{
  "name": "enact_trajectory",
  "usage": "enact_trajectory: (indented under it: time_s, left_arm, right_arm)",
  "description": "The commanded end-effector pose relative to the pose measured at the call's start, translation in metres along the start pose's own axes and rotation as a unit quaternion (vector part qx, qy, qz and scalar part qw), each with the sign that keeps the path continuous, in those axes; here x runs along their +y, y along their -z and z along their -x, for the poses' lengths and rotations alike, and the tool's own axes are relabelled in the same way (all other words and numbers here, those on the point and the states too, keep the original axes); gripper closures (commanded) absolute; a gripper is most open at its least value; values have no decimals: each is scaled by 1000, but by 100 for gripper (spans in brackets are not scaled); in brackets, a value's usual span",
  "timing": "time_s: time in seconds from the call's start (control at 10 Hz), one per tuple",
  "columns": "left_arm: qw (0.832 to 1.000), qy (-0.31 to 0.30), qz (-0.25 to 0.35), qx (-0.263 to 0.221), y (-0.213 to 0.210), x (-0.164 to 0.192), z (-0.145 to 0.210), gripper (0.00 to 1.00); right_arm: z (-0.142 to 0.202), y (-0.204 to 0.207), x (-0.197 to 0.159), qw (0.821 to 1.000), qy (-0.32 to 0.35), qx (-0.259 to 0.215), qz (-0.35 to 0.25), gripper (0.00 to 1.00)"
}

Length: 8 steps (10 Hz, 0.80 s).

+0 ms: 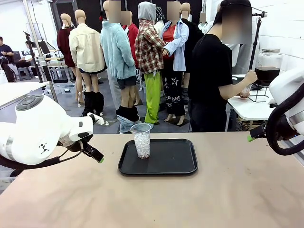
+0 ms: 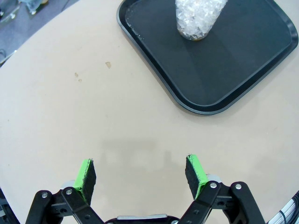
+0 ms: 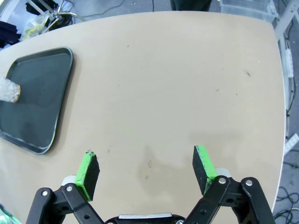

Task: Pour the drink into the iced cup.
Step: Pick up the iced cup indicated by the human and present it to them.

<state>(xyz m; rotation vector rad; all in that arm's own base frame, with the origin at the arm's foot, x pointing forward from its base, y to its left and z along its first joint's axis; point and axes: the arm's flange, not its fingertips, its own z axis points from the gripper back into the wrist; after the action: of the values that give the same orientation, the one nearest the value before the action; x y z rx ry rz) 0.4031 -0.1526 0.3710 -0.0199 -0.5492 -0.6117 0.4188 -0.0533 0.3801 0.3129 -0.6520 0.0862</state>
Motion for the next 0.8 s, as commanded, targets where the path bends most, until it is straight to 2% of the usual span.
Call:
enact_trajectory:
  time_s: [0.0, 0.7]
  left_arm:
    - [1000, -2, 0, -1, -1, 1, 1, 0]
    - [1000, -2, 0, -1, -1, 1, 1, 0]
  right_arm:
    - [1, 1, 1, 1000, -4, -5, -2, 0]
    - [1, 1, 1, 1000, -4, -5, -2, 0]
